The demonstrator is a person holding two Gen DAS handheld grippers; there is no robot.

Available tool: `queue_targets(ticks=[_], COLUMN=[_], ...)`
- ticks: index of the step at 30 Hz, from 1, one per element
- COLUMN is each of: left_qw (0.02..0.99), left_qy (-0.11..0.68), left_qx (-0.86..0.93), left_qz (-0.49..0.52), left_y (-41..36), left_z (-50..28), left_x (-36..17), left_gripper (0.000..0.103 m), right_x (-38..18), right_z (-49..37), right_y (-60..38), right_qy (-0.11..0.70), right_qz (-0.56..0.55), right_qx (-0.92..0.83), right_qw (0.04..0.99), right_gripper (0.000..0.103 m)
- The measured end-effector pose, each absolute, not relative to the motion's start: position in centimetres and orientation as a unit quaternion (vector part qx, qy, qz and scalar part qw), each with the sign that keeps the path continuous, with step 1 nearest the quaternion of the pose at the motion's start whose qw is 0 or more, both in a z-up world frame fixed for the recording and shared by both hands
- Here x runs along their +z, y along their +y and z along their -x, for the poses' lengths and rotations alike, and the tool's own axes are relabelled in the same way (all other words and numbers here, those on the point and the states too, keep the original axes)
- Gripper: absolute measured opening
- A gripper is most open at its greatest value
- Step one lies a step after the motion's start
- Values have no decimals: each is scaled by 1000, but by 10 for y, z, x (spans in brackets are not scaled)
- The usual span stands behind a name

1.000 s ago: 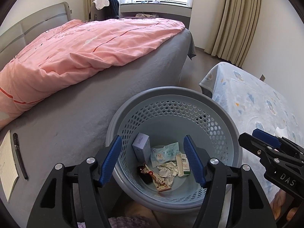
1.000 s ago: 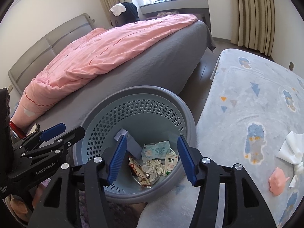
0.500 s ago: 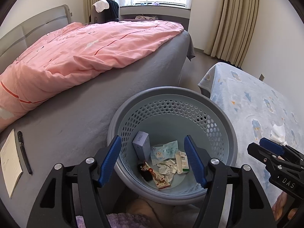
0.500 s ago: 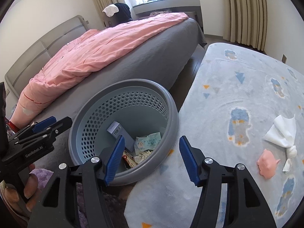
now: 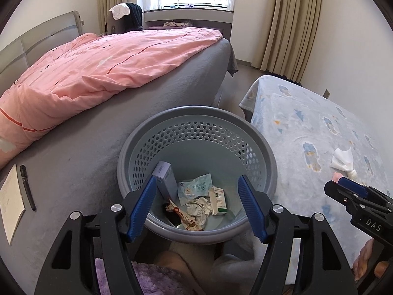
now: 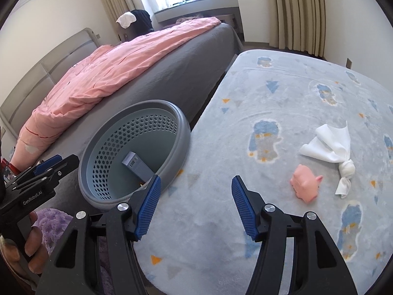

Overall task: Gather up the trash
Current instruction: 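Move both tools back from the wastebasket toward the mattress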

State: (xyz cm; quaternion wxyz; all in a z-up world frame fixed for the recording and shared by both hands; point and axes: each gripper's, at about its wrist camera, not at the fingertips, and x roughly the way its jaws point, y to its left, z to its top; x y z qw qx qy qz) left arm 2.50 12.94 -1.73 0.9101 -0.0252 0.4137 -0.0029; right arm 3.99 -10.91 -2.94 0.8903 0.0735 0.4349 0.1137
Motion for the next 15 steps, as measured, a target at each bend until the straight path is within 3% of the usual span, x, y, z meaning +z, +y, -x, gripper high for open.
queue_targets(ticks=[15], left_qw=[913], left_qy=[406], left_qx=[-51], left_qz=[-5], left_y=[55], left_z=[-9], left_x=[-3], left_gripper=[68], right_x=[-15], right_z=[-13], right_y=[-185], right_qy=[415], right_qz=[-90], right_qx=[70], right_qw=[903], right_gripper=[60])
